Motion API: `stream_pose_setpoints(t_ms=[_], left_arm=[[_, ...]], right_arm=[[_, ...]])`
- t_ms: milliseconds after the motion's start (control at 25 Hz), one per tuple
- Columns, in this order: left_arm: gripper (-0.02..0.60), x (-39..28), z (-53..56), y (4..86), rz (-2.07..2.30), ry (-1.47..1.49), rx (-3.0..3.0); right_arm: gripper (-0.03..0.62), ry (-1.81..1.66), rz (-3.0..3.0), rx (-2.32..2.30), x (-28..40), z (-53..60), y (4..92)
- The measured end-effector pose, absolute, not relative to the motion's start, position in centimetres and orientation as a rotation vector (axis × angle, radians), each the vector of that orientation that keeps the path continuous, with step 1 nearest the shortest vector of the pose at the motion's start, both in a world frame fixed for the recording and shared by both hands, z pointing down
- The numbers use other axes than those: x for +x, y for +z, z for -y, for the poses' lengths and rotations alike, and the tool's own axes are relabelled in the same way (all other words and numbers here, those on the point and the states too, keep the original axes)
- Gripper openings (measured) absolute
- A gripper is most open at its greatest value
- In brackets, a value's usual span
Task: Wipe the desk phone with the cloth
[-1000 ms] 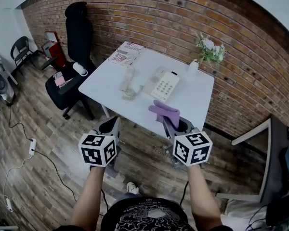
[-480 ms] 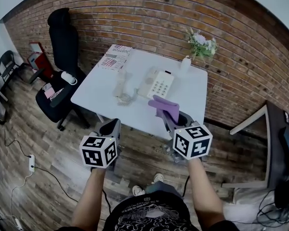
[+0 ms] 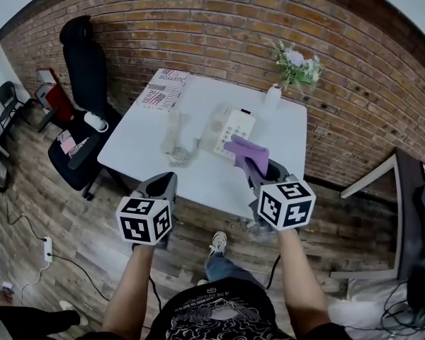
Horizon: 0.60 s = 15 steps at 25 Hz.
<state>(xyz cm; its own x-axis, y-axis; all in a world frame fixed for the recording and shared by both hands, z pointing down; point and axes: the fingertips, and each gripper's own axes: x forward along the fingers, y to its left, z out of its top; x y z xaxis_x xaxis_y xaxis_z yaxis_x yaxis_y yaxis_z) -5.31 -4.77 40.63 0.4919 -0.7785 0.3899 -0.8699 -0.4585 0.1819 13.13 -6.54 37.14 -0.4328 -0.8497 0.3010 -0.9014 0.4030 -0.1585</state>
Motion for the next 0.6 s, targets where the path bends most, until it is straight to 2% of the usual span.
stream_pose_setpoints(t_ms=[600], left_arm=[[0.005,2.3,19.2,41.7,1.237,0.446,2.439]], right_arm=[[0.044,0.526,2.371,1.7,21.1,19.7,39.5]])
